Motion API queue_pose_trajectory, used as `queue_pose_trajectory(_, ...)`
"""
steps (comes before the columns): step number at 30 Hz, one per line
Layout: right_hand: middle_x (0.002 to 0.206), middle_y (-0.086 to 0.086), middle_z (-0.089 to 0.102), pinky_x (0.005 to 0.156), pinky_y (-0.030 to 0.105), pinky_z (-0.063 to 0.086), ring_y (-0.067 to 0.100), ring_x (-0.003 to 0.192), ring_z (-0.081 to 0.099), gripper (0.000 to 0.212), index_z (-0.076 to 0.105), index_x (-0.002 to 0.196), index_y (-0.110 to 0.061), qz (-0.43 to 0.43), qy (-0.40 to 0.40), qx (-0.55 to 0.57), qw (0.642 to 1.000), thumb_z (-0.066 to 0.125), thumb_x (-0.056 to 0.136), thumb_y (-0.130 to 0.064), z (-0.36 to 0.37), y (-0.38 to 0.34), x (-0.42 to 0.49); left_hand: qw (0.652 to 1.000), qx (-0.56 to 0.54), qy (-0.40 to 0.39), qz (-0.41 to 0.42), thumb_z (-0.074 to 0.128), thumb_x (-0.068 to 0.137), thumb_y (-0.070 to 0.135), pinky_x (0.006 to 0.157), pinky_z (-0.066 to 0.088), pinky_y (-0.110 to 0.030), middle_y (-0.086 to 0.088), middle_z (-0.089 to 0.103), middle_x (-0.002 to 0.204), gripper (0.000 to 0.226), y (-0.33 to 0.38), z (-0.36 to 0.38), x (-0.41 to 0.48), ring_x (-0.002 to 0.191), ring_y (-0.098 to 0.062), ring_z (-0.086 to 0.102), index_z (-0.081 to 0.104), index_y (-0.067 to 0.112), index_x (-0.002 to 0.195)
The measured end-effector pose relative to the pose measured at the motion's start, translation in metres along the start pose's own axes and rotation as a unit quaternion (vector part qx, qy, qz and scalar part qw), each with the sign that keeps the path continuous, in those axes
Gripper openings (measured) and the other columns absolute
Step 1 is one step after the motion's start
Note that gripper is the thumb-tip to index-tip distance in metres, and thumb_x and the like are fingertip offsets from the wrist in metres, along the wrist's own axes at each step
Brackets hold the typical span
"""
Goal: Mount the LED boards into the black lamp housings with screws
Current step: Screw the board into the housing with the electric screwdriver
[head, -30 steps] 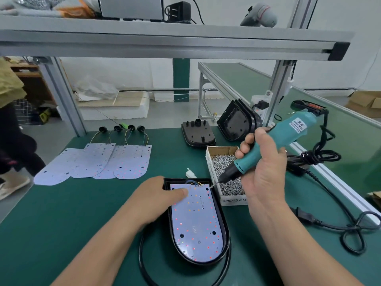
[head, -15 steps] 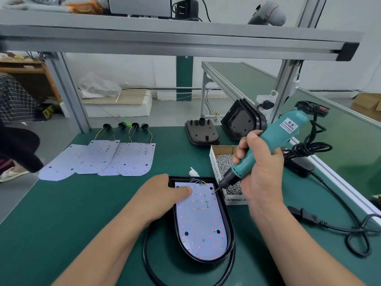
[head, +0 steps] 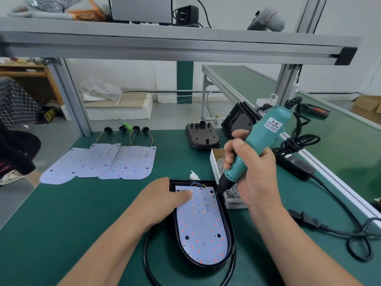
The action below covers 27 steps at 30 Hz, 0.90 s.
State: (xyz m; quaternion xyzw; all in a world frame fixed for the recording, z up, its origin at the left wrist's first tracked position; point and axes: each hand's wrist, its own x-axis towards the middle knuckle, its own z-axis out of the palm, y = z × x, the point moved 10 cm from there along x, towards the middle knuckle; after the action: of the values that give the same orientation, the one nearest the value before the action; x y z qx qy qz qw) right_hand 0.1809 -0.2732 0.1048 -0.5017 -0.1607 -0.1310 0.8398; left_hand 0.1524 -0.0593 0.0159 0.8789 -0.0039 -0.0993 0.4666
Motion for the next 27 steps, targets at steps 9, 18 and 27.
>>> queue_pose_trajectory(9, 0.067, 0.009, 0.050, 0.056, 0.035, 0.044, 0.026, 0.056, 0.044, 0.014, 0.057, 0.085, -0.019, 0.002, -0.008, -0.044, 0.999, 0.067, 0.094, -0.014, 0.002, 0.009, 0.002, 1.000, 0.003, 0.006, 0.006, 0.064, 0.076, 0.055, 0.093, 0.057, -0.048, -0.006, 0.077, 0.093, 0.047, -0.001, 0.001, 0.002, 0.086, -0.028, 0.072, 0.073, 0.014, 0.096)
queue_pose_trajectory(18, 0.065, 0.005, 0.050, 0.059, 0.037, 0.045, 0.028, 0.056, 0.047, 0.012, 0.059, 0.088, -0.018, 0.005, -0.054, -0.062, 0.997, 0.067, 0.094, -0.011, 0.012, 0.014, 0.003, 1.000, -0.011, 0.023, -0.009, 0.066, 0.075, 0.052, 0.075, 0.042, -0.036, 0.004, 0.058, 0.075, 0.050, -0.007, -0.001, 0.004, 0.070, -0.017, 0.055, 0.064, 0.005, 0.090)
queue_pose_trajectory(27, 0.067, 0.008, 0.054, 0.062, 0.040, 0.047, 0.028, 0.059, 0.051, 0.005, 0.064, 0.092, -0.017, -0.032, -0.039, -0.071, 0.996, 0.068, 0.094, -0.018, 0.010, -0.010, -0.003, 1.000, 0.002, 0.007, 0.006, 0.066, 0.076, 0.055, 0.075, 0.045, -0.039, -0.008, 0.060, 0.075, 0.047, -0.002, 0.003, 0.002, 0.070, -0.016, 0.053, 0.065, 0.009, 0.086)
